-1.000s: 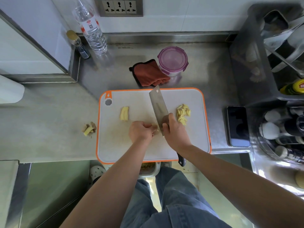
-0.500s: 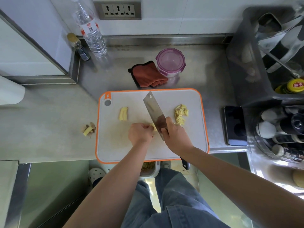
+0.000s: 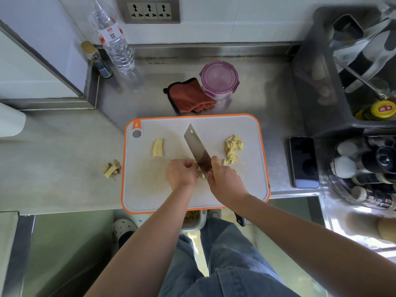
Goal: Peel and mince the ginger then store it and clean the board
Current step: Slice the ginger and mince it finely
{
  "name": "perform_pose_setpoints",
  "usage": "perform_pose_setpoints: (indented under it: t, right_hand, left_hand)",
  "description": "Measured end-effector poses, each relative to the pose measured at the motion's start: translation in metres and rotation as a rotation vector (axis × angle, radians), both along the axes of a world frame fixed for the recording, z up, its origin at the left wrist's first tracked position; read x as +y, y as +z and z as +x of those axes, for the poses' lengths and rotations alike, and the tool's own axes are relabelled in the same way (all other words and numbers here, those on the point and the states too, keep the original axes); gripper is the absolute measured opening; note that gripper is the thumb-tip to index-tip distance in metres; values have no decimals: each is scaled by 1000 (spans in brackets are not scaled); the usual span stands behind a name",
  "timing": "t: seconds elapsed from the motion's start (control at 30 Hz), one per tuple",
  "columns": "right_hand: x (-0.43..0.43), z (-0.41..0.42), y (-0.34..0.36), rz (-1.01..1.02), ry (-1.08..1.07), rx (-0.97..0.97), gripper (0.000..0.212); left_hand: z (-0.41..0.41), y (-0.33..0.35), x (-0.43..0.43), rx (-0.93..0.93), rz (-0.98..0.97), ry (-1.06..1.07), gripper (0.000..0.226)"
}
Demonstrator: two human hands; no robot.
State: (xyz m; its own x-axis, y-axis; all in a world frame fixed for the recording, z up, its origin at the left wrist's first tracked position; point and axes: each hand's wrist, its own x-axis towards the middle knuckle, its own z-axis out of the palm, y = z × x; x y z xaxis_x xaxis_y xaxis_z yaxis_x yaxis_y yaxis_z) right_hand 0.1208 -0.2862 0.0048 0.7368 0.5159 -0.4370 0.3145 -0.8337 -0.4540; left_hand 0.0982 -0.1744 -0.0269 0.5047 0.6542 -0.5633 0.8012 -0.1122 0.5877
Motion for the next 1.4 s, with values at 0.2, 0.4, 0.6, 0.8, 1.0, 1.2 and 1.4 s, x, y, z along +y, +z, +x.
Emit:
perform_pose_setpoints:
  t: [0.2, 0.4, 0.6, 0.8, 1.0, 1.2, 1.4]
  right_hand:
    - [10, 0, -4, -31, -37, 11, 8]
    - [17, 0, -3, -48, -89, 35, 11]
    - [19, -5, -4, -30, -132, 44, 12]
    - [26, -5, -8, -13, -151, 11, 12]
    - [27, -7, -14, -12, -159, -4, 13]
    - [28, -7, -16, -13, -154, -13, 14]
    - [26, -3, -15, 7, -132, -5, 9]
  left_hand:
    - [2, -3, 1, -9, 7, -33, 15]
    - [2, -5, 3, -20, 2, -59, 18]
    - [3, -4, 5, -11, 5, -76, 20]
    - [6, -3, 8, -10, -33, -41, 23]
    - [9, -5, 13, 10, -52, -39, 22]
    - [11, -7, 16, 35, -64, -54, 22]
    - [11, -7, 19, 52, -117, -43, 20]
